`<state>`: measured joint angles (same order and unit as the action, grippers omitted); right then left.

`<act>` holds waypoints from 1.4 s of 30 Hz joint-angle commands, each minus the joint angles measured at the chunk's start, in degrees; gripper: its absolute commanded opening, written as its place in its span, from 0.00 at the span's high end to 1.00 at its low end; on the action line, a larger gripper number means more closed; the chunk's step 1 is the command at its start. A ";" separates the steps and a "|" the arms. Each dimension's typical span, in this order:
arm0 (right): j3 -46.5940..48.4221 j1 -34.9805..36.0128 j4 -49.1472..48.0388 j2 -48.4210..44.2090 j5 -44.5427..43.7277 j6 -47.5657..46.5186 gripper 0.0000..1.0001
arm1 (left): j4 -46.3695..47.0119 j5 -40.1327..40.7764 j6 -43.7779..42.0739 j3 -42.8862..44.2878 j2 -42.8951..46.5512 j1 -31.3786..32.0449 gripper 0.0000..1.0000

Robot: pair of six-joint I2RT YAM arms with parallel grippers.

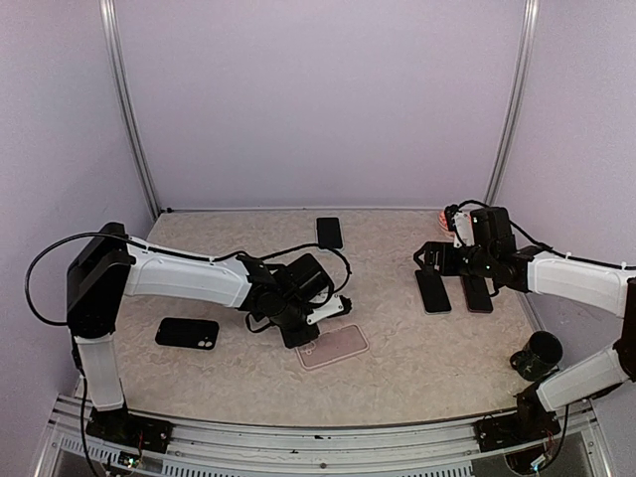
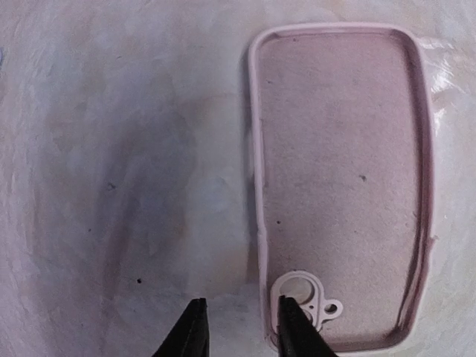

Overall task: Put the phone into the phone case
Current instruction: Place the phone case at the center of the board.

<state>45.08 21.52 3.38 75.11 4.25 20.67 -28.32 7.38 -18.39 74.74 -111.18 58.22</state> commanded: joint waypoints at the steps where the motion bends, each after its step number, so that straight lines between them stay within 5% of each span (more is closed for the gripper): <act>1: -0.52 -0.86 -1.10 0.21 0.66 0.52 0.01 | -1.62 5.23 -1.57 2.57 -0.96 -0.04 0.60; 3: -0.52 -0.86 -1.22 0.21 0.69 0.45 0.01 | -1.41 6.58 -1.37 2.52 -0.97 -0.02 0.46; 9: -0.18 -0.92 -0.76 0.32 0.93 0.03 0.01 | -3.43 6.25 0.67 2.99 -1.09 0.49 0.40; 28: -0.48 -0.95 -1.93 -0.40 2.84 0.36 0.01 | -4.55 21.06 3.41 3.41 -6.77 0.15 0.41; 42: 1.12 -1.57 0.53 5.30 -1.21 0.95 0.01 | 2.68 32.54 -2.43 5.22 -7.44 -4.14 0.41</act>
<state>45.12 21.17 2.31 77.28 5.50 20.82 -29.52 35.22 -17.91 77.95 -117.14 55.29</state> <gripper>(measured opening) 0.994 0.594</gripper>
